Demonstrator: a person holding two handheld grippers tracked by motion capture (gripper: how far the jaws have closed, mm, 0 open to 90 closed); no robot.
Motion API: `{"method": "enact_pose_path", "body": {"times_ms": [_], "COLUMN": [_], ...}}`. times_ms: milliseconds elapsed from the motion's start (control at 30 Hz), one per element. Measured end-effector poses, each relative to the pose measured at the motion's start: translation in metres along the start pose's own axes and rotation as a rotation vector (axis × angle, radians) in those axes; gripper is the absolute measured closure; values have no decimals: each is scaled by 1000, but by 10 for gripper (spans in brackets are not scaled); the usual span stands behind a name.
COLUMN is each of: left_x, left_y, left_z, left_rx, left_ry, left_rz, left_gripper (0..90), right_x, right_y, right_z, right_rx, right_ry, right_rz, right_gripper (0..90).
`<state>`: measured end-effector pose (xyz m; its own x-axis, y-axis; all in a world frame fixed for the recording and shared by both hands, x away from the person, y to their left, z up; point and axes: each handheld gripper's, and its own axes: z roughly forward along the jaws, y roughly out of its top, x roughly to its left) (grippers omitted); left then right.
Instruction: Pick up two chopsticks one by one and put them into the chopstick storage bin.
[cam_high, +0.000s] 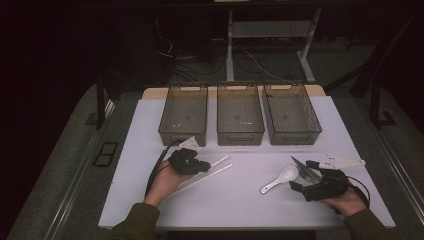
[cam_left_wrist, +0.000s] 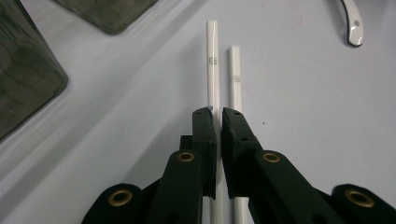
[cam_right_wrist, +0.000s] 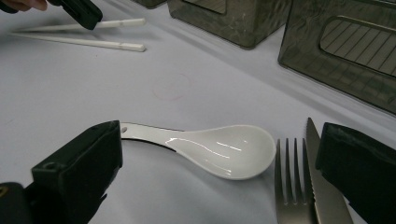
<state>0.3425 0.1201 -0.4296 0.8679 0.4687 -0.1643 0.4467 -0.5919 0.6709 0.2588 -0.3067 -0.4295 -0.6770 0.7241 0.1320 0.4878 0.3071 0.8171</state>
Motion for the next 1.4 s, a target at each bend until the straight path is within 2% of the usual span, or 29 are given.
{"method": "enact_pose_path", "body": {"times_ms": [500,767,867,967,1167,1400], "left_x": [-6,-9,-10,-11,-8,-5], "left_y": [15,20,23,26,34,47], "left_z": [-14,-17,-19,-22,-32,-42], "left_rx": [-49,-58,-59,-71,-90,-107], "left_ry": [9,2,1,2,-6,10], "left_rz": [29,34,48,45,39,46], "left_gripper": [843,842,842,842,843,843], "right_x": [2,4,4,4,4,3], "right_y": [-1,-1,-1,-1,-1,-1], "right_z": [4,12,13,12,12,11], "right_rx": [-5,7,8,6,6,2], "right_ry": [-2,7,8,3,-1,-4], "right_rz": [-25,-25,-26,-22,-20,-16], "right_gripper": [7,7,7,7,6,7]}}
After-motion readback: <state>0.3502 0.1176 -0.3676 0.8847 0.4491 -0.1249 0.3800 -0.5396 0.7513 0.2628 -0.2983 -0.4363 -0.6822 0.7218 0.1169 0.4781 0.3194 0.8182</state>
